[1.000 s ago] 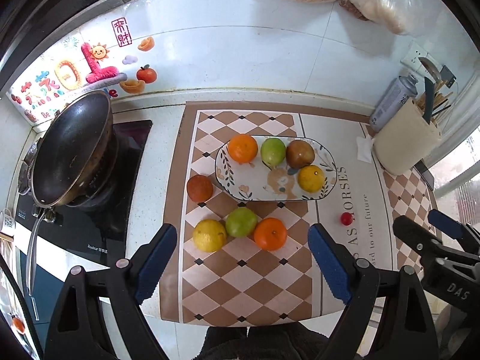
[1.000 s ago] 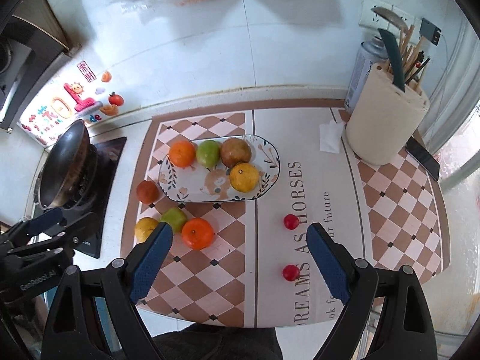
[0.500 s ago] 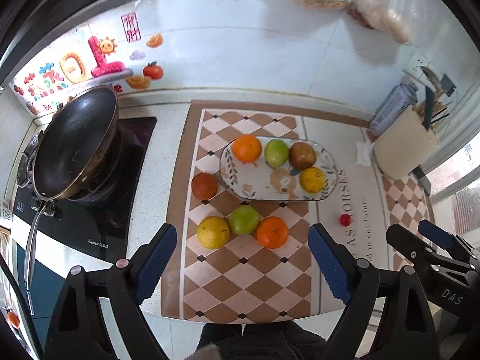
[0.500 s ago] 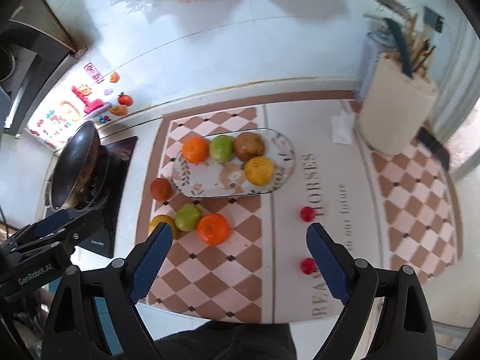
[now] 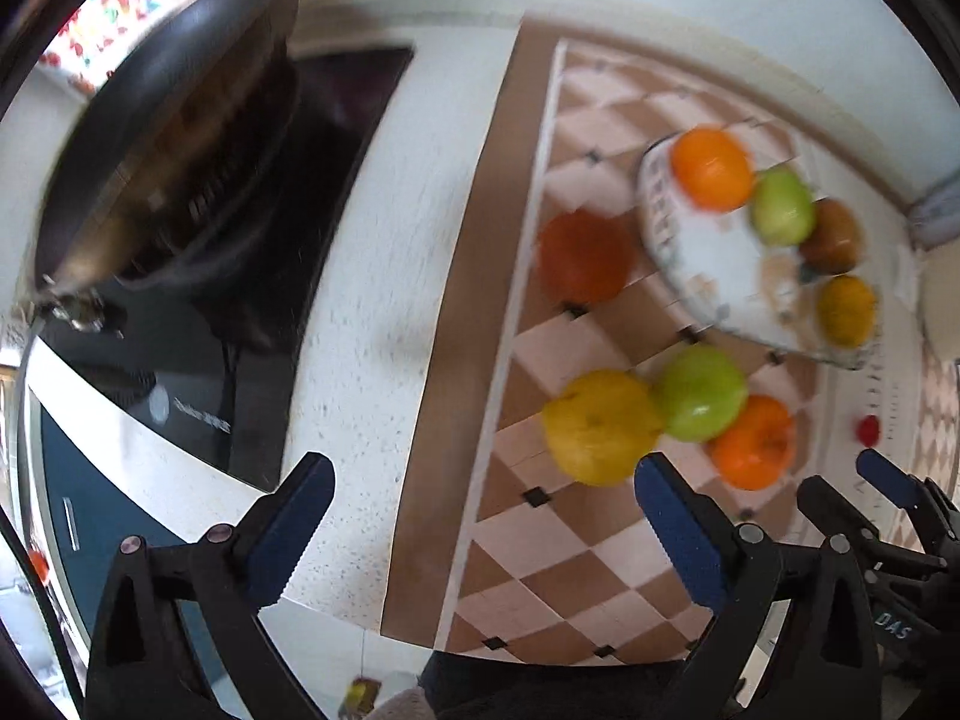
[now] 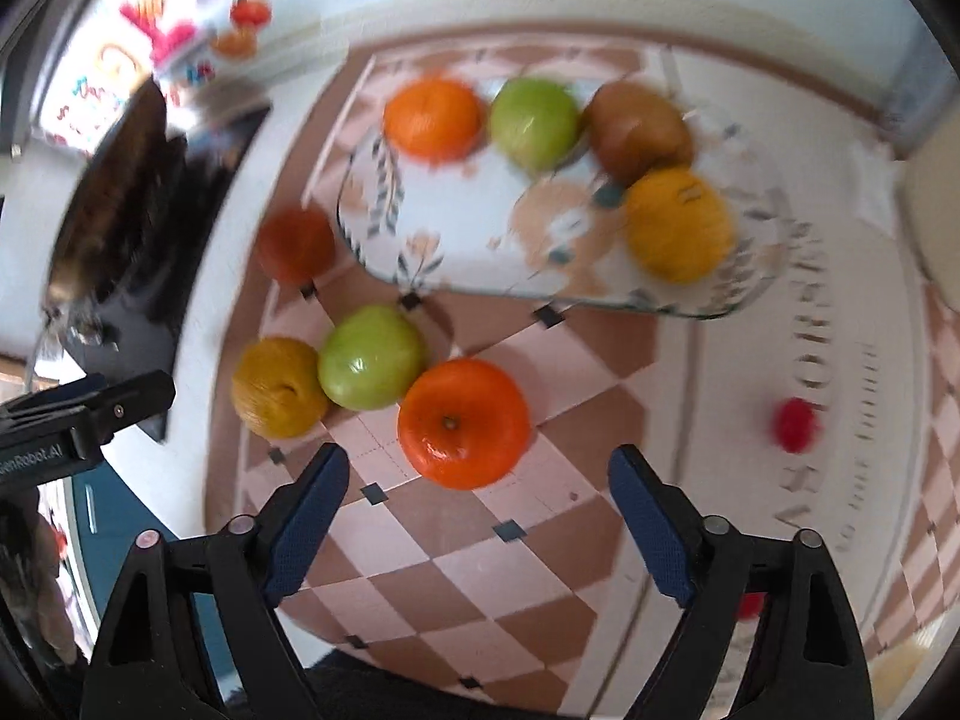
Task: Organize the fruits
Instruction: 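Grasp an orange with the right tool while the left tool grasps a yellow citrus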
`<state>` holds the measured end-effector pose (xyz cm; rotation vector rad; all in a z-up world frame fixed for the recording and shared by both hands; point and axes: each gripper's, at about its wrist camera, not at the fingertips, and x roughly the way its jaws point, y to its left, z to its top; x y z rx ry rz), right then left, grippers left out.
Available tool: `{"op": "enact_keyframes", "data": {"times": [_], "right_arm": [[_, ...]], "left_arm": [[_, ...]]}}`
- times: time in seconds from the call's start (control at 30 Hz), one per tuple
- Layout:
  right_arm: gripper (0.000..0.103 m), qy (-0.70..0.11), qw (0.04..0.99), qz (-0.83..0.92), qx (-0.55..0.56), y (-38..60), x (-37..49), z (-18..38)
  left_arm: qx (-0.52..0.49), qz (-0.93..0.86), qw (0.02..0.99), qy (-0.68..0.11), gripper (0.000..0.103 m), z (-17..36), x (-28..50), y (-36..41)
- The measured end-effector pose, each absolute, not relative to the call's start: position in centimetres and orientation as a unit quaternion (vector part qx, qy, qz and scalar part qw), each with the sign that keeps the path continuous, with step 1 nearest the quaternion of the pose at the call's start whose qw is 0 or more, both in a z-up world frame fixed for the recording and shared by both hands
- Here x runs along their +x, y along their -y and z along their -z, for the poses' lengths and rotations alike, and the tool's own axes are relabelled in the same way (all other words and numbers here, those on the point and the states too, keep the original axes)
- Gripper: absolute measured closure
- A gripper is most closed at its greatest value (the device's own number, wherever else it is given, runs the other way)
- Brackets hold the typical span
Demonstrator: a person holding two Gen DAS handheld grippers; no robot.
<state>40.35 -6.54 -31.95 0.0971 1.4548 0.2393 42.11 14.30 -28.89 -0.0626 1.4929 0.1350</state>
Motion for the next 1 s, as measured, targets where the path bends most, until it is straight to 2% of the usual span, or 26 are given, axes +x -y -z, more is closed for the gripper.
{"op": "enact_keyframes", "data": {"times": [0.13, 0.17, 0.47, 0.7, 0.77, 0.83, 1.0], "right_arm": [[0.034, -0.689, 0.715, -0.117, 0.027, 4.8, 41.4, 35.5], [0.035, -0.694, 0.71, -0.119, 0.018, 4.3, 41.7, 36.3], [0.037, -0.71, 0.694, -0.121, -0.007, 5.5, 40.1, 37.7], [0.037, -0.72, 0.685, -0.108, 0.029, 7.9, 38.6, 37.9], [0.037, -0.72, 0.685, -0.106, 0.033, 7.8, 38.5, 38.0], [0.037, -0.719, 0.686, -0.104, 0.033, 7.7, 38.4, 38.1], [0.037, -0.722, 0.683, -0.104, 0.037, 8.1, 38.5, 37.9]], "left_arm": [[-0.052, -0.054, 0.71, -0.7, 0.001, 30.9, 42.1, -14.6], [-0.056, -0.048, 0.707, -0.704, 0.001, 31.2, 42.1, -14.5], [-0.009, 0.007, 0.69, -0.724, 0.001, 34.0, 43.8, -10.2], [0.021, 0.047, 0.706, -0.707, 0.002, 34.1, 43.9, -7.9], [0.026, 0.056, 0.712, -0.7, 0.012, 33.6, 44.0, -7.7], [0.033, 0.062, 0.709, -0.701, 0.04, 33.3, 44.1, -7.6], [0.039, 0.075, 0.704, -0.705, 0.041, 33.4, 43.4, -7.5]]}}
